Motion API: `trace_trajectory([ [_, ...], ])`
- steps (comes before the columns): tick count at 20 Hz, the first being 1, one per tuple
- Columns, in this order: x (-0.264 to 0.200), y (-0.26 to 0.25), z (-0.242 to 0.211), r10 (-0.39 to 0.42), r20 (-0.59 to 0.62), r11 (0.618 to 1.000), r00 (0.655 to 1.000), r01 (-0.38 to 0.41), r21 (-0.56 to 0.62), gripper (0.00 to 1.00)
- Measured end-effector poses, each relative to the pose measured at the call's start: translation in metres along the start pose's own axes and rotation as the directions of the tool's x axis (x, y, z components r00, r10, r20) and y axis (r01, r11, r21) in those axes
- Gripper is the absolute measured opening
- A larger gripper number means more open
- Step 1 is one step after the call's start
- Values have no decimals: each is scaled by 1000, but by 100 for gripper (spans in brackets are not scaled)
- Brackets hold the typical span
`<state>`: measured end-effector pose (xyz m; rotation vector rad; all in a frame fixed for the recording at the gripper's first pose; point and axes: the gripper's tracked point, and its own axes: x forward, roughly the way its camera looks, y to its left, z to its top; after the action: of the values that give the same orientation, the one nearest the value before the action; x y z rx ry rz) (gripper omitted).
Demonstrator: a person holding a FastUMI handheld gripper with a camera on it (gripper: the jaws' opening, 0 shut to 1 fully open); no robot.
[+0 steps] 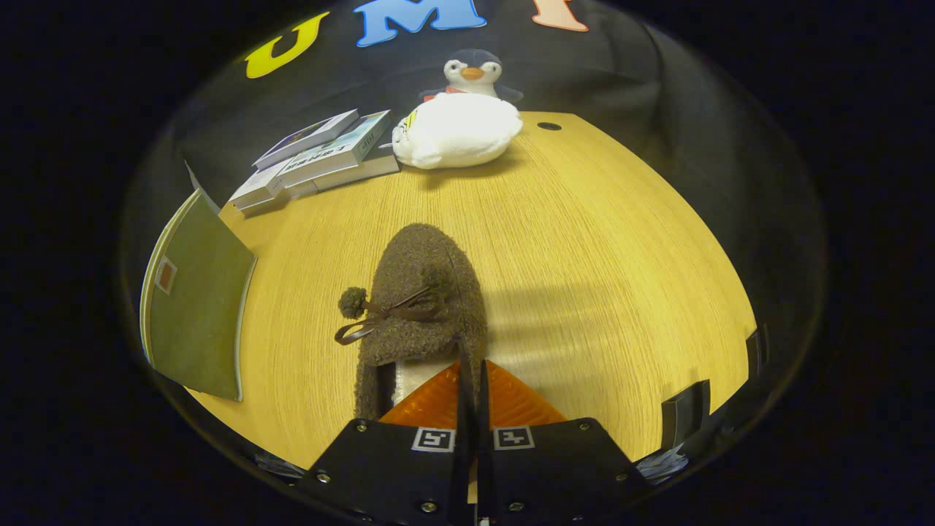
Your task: Open the storage box then place both shoes into the box .Put the left shoe in first, then the right shoe, with the right side of both shoes facing outward in a uniform manner.
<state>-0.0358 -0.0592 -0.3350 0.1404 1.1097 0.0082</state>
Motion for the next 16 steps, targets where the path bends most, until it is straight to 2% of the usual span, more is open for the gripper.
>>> trace_trajectory([
  [2, -4, 1, 2, 3, -7, 998, 1000, -3, 70, 0],
  [7, -27, 21, 10, 58, 2, 988, 998, -58, 142, 0],
  [16, -85, 104, 42, 159, 73, 976, 985, -168, 138, 0],
])
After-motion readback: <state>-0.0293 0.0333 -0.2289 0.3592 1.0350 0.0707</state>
